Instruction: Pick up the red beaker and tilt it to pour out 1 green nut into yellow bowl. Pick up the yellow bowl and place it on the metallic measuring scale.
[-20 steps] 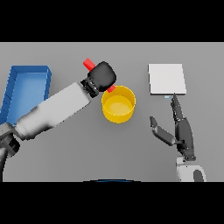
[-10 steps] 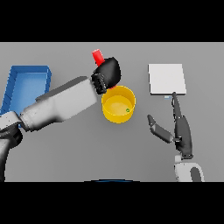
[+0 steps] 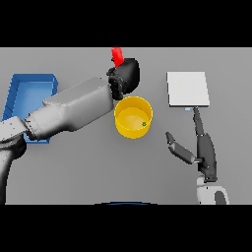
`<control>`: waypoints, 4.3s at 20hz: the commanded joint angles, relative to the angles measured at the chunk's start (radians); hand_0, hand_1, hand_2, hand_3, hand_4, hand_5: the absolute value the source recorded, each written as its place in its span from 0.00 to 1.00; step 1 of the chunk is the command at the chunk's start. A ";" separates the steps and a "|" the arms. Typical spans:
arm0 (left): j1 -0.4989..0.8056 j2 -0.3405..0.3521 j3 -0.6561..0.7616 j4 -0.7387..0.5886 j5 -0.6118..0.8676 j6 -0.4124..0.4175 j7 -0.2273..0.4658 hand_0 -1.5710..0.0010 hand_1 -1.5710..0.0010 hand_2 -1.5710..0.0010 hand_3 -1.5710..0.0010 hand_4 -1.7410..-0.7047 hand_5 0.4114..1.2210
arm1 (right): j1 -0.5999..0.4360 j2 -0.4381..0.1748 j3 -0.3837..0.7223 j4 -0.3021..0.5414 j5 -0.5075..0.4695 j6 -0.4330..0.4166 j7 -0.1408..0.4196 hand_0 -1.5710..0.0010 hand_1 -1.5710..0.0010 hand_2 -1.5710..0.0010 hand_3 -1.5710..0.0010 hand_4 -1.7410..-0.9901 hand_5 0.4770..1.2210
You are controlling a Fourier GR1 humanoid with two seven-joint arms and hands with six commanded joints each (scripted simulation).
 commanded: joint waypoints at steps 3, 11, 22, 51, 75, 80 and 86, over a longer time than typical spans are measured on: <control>-0.088 0.035 0.049 0.030 0.036 0.027 -0.031 0.00 0.00 0.00 0.05 0.01 1.00 | -0.018 0.013 0.005 0.010 0.001 -0.004 -0.002 1.00 1.00 1.00 1.00 0.72 0.15; -0.259 0.131 0.283 0.235 0.230 0.065 0.037 0.00 0.00 0.02 0.11 0.02 1.00 | -0.028 0.010 -0.011 0.010 -0.063 0.030 -0.025 1.00 1.00 1.00 1.00 0.73 0.16; 0.040 0.371 0.756 0.277 0.815 0.304 0.277 0.00 0.00 0.00 0.10 0.00 1.00 | -0.036 -0.018 -0.018 0.036 -0.075 0.053 -0.078 1.00 1.00 1.00 1.00 0.69 0.15; 0.849 0.603 0.736 -0.460 1.305 0.585 0.683 0.52 0.62 0.61 0.63 0.75 0.41 | -0.019 -0.043 0.005 0.020 -0.031 0.056 -0.071 1.00 1.00 1.00 1.00 0.75 0.25; 0.837 0.577 0.766 -0.442 1.352 0.572 0.588 1.00 1.00 1.00 1.00 0.91 0.37 | -0.371 -0.303 0.210 0.098 0.306 0.286 0.041 1.00 1.00 1.00 1.00 0.62 0.26; 0.834 0.573 0.760 -0.455 1.351 0.575 0.597 1.00 1.00 1.00 1.00 0.91 0.38 | -0.514 -0.347 0.299 0.190 0.390 0.381 0.005 1.00 1.00 1.00 1.00 0.63 0.24; 0.827 0.568 0.751 -0.449 1.341 0.574 0.598 1.00 1.00 1.00 1.00 0.91 0.38 | -0.623 -0.348 0.377 0.285 0.427 0.475 -0.033 1.00 1.00 1.00 1.00 0.63 0.28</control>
